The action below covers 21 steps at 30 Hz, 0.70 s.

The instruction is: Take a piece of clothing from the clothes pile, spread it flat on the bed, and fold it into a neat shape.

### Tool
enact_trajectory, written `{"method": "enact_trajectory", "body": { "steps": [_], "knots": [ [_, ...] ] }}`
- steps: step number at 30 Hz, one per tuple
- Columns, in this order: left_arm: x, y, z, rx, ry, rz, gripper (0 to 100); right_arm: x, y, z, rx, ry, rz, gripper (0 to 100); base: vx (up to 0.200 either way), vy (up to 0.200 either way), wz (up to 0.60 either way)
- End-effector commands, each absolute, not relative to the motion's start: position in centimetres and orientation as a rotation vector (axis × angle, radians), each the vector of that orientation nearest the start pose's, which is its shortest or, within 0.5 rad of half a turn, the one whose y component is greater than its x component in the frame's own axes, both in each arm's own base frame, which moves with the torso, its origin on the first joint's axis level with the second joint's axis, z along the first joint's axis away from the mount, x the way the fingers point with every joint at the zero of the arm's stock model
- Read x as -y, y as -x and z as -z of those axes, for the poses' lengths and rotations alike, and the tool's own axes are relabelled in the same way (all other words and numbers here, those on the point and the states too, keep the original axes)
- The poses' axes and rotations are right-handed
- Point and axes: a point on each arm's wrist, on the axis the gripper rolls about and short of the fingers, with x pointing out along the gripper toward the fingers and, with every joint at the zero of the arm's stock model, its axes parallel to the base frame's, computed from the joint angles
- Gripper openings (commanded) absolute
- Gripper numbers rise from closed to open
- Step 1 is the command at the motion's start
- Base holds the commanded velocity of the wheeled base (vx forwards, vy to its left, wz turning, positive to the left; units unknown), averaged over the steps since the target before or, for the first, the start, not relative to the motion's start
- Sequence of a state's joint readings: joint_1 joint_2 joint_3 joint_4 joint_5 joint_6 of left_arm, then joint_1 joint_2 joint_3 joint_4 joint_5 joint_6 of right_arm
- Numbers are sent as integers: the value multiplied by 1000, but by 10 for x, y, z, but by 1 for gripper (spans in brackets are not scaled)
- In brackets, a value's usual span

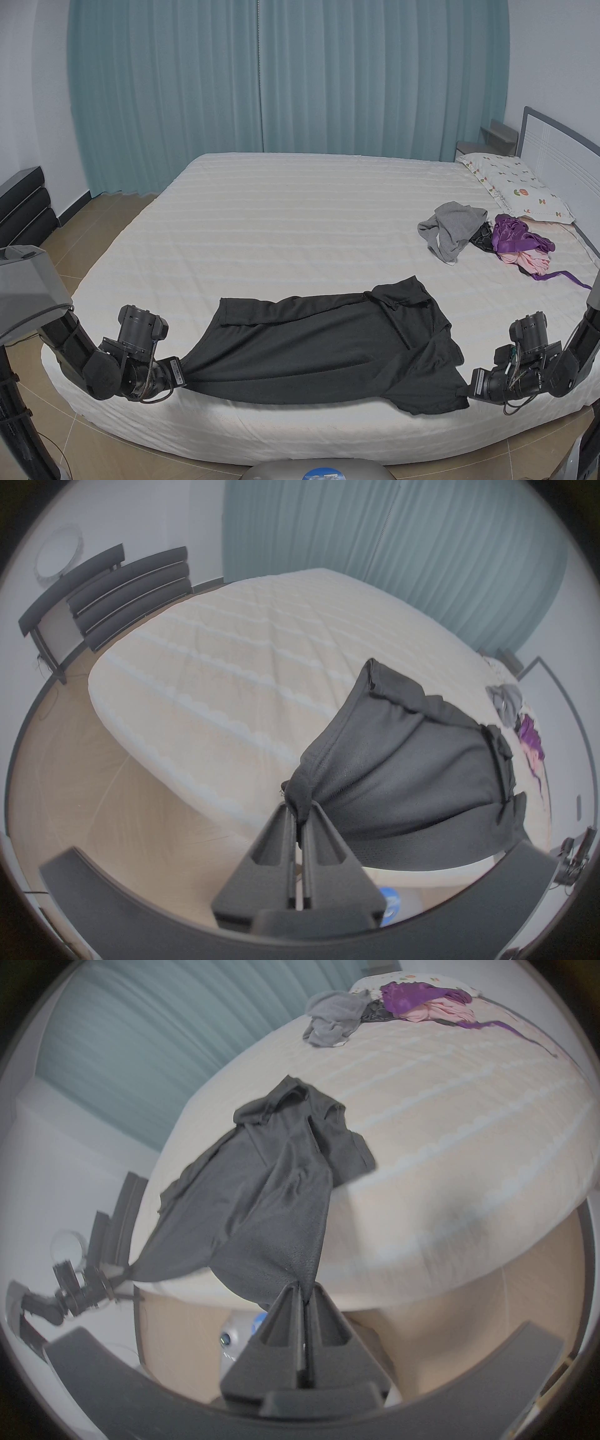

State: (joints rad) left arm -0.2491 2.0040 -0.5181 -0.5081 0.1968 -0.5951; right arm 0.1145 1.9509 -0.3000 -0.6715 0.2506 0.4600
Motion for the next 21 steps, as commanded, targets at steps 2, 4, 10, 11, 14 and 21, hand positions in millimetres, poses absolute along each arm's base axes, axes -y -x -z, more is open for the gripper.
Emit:
{"method": "enact_trajectory", "body": {
  "steps": [2, 4, 10, 11, 14, 21],
  "knots": [
    [61, -249, -14, -1026, 244, -226, 0, -21, -199, -13, -1101, -432, -86, 0, 0, 0, 0],
    [60, -244, -11, -1060, 222, -229, 0, -19, -192, -10, -1123, -405, -89, 0, 0, 0, 0],
    [67, -244, 1, -1110, 184, -214, 0, -17, -188, 4, -1201, -355, -90, 0, 0, 0, 0],
    [70, -246, 6, -1117, 181, -210, 0, -17, -191, 9, -1216, -349, -77, 0, 0, 0, 0],
    [73, -250, 13, -1113, 184, -209, 0, -18, -199, 15, -1226, -341, -70, 0, 0, 0, 0],
    [76, -259, 21, -1079, 238, -219, 0, -25, -213, 20, -1229, -313, -98, 100, 0, 0, 0]
  ]
}}
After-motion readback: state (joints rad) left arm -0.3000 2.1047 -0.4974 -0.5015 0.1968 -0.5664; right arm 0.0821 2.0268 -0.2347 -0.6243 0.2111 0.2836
